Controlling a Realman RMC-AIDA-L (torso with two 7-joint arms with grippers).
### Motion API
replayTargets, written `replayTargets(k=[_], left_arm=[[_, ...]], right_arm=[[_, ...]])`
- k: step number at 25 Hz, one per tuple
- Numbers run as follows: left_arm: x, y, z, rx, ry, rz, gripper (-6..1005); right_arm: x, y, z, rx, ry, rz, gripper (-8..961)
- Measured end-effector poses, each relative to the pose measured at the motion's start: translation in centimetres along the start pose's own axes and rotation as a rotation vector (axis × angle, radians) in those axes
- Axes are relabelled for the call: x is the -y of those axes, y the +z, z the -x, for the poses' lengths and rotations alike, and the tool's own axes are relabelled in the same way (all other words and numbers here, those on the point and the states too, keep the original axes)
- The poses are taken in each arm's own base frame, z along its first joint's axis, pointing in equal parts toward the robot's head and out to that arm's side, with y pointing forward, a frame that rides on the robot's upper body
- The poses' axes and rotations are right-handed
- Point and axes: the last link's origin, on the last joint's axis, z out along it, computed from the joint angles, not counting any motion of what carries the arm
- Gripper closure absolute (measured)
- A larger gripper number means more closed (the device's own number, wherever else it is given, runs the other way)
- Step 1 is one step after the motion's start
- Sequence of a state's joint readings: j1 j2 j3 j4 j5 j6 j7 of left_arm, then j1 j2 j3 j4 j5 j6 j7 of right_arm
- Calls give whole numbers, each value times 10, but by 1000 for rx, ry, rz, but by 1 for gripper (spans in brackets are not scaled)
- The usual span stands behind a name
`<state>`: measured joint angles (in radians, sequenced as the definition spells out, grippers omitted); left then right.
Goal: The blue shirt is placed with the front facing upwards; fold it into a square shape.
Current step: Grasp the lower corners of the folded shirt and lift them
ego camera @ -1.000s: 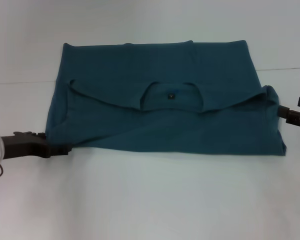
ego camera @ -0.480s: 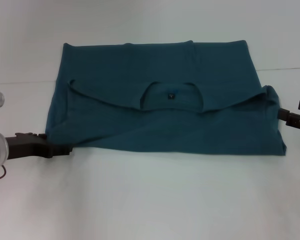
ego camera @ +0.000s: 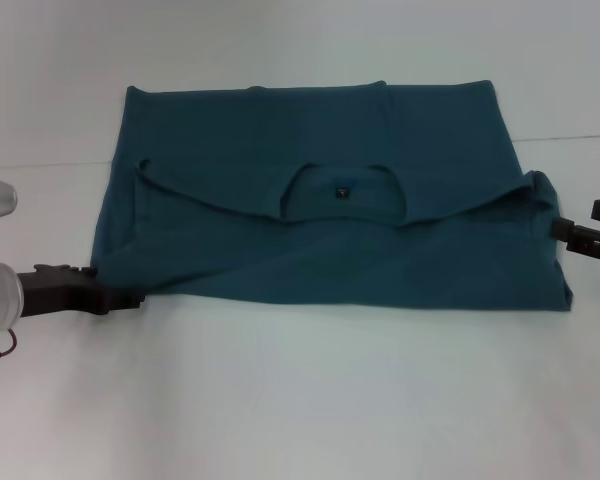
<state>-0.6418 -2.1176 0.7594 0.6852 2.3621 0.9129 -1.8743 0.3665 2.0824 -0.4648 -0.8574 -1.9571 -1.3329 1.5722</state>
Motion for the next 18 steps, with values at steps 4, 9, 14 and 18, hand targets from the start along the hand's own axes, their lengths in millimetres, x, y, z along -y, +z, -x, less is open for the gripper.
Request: replayTargets(k=[4,9,14,18], left_arm=[[2,0,2,21,14,-8,106],[4,-1,2,19,12,-20,212],[8,-1,2,13,10,-43,401],[8,0,1,10,9,-50,607]], right_arm=[[0,0,-2,1,7,1,52],[-1,2,-2,1,10,2,51],[-1,3,-3,0,16,4,51],[-1,2,-5,-1,22,5,51]])
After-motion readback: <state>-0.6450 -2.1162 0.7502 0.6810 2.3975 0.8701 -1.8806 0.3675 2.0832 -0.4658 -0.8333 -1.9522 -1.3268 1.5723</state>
